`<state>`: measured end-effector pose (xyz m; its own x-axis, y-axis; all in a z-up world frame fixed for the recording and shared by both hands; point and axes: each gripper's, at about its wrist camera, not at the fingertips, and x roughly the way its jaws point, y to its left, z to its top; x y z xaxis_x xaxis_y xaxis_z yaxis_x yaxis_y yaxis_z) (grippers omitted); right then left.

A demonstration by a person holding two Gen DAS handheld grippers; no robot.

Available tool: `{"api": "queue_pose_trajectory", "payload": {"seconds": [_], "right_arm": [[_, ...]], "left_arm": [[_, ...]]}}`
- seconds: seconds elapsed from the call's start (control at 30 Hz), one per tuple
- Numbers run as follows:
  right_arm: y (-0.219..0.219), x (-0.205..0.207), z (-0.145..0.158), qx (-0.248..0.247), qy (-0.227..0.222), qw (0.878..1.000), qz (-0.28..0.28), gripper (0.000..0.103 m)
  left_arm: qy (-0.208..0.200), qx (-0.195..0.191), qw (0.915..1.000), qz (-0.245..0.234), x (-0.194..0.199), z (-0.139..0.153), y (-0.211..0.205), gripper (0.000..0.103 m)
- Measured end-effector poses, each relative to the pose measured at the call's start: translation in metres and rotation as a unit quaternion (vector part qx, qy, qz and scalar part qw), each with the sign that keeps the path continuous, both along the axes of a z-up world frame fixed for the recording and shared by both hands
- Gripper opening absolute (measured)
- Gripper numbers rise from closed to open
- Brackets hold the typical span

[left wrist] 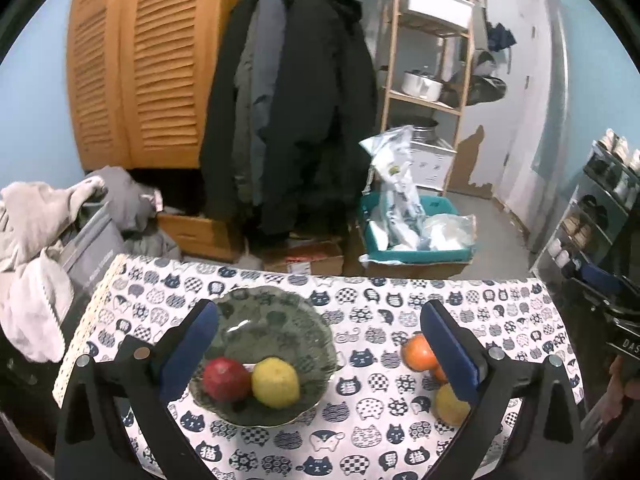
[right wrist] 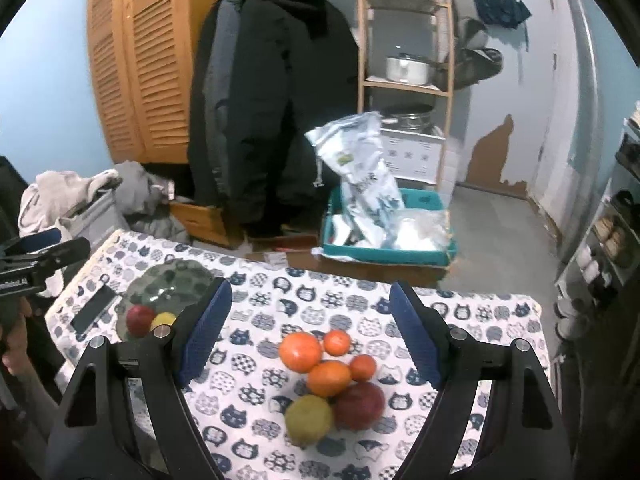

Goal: Organize fruits
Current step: 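Lift both tools away from the bowl back toward the remaining fruit, then lower the left tool toward the yellow-green pear beside the red apple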

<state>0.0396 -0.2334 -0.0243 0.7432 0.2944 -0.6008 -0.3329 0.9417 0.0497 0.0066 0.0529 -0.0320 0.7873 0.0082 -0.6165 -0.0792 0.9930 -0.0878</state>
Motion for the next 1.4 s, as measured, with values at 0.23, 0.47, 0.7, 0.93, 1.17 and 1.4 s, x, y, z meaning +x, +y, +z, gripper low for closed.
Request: {"api": "queue_pose_trajectory", "payload": {"seconds": [0.23,0.47,0.7,0.93,1.17,1.4], "right_arm": [[-0.027,-0.003,-0.008,-0.002,0.007,1.000,-0.026,0.082],[-0.047,-0.002,-0.019,-0.001,0.022,0.999,-0.044,0.082],[-0.064,-0.001,-0.030,-0.002,0.042,0.998,-0.054,0.082],[-0.069,0.004,-0.050,-0.020,0.072,0.995,-0.060,0.082],[-0.070,0.012,-0.083,-0.038,0.120,0.990,-0.058,0.082],[-0.072,0.019,-0.116,-0.044,0.171,0.982,-0.063,0.082]], "left_arm": [[0.003,0.003,0.9996,-0.027,0.007,0.001,-0.029,0.102],[0.025,0.003,0.9980,-0.057,0.019,-0.008,-0.059,0.102],[0.049,0.009,0.9956,-0.079,0.027,-0.025,-0.083,0.102],[0.087,0.007,0.9909,-0.103,0.038,-0.050,-0.107,0.102],[0.133,0.012,0.9842,-0.116,0.051,-0.085,-0.124,0.102],[0.176,0.015,0.9761,-0.127,0.060,-0.119,-0.138,0.102]]}}
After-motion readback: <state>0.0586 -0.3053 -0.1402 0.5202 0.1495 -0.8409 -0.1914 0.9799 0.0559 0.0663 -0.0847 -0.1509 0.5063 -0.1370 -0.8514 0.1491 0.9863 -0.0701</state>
